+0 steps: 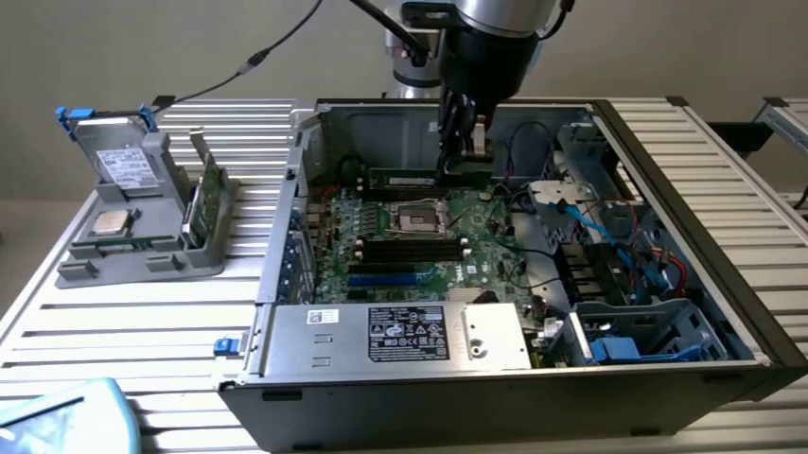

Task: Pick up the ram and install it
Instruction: 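Insert the ram into the slot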

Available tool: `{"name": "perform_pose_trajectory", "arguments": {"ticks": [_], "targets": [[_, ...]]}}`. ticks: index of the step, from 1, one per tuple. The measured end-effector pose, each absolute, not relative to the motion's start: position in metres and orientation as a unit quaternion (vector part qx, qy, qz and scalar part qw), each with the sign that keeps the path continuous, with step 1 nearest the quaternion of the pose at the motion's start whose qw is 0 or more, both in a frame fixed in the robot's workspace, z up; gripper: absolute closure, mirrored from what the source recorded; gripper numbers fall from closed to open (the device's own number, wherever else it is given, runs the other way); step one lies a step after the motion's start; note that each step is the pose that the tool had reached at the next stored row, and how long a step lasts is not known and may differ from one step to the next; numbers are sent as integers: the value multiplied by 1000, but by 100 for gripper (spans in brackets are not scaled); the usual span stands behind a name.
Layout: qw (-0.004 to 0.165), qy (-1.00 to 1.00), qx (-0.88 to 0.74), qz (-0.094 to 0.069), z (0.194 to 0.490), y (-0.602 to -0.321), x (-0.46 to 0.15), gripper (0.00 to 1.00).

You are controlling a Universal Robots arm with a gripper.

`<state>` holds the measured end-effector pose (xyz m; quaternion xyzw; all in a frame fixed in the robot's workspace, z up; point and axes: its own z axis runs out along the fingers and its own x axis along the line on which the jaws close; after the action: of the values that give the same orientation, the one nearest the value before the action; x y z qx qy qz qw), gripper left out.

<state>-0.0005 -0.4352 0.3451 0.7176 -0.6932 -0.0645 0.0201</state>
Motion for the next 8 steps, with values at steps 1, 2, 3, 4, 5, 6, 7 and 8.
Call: {"name": "perform_pose_trajectory", "arguments": {"ticks": [1,2,3,4,5,6,7,8], "targets": [[20,-693,718,-64,343,-435,-2,86],[20,-693,718,-64,342,-435,-4,86],[20,-693,718,-64,340,-435,-6,86],[20,-693,718,-64,338,-435,-7,86],[20,-693,718,-64,336,-435,-10,86],[20,-693,718,-64,334,-435,-11,86],[20,-692,719,-64,332,-435,-12,86],[20,-691,720,-64,331,-435,-13,86]]}}
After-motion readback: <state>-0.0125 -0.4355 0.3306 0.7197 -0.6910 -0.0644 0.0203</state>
